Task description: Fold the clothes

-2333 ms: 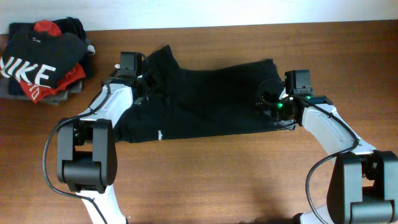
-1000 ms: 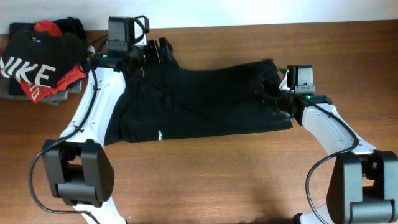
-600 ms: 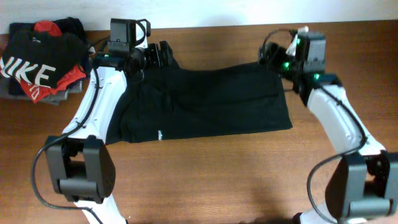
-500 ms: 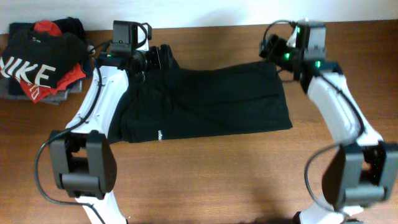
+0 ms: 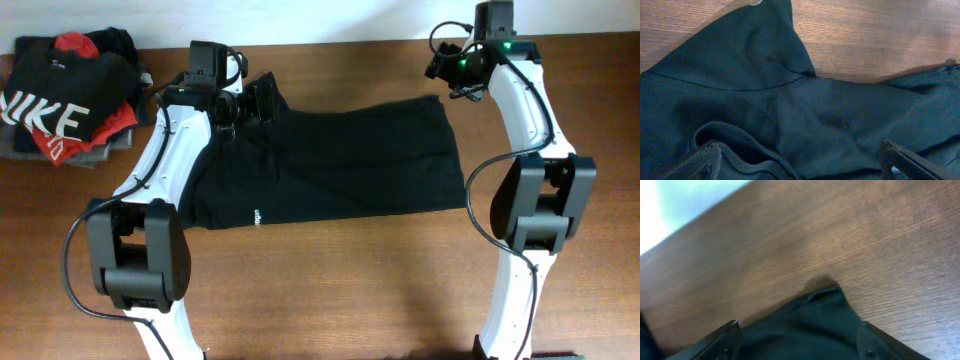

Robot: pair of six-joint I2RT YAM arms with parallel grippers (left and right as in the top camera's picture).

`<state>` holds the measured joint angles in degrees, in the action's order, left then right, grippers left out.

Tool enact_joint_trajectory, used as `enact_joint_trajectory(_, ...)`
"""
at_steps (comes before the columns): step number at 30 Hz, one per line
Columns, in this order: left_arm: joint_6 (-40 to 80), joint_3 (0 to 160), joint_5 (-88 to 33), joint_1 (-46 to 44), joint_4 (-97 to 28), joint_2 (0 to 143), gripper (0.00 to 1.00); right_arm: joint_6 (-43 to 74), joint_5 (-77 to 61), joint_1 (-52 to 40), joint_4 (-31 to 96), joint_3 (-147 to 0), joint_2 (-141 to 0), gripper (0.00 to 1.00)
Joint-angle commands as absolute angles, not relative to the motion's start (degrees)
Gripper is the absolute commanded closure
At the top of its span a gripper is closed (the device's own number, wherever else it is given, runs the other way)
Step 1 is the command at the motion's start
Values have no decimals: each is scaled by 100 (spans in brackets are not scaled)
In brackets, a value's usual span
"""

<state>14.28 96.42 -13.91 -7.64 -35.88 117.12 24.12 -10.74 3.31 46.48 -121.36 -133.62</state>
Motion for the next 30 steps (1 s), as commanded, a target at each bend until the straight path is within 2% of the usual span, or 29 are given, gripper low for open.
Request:
enact_joint_trajectory(1, 1317, 9668, -1372, -738, -3605, 11732, 1, 2272, -958, 349, 4613, -12309, -13631, 23)
enact_joint_trajectory(25, 1317, 9668, -1372, -751, -3715, 11732, 1, 2749, -950, 60, 4219, -12307, -14508, 24)
enact_joint_trajectory(30, 965, 9668, -1658, -751, -3286, 11732, 1, 2753, -915, 34, 4226, -12307, -14577, 24)
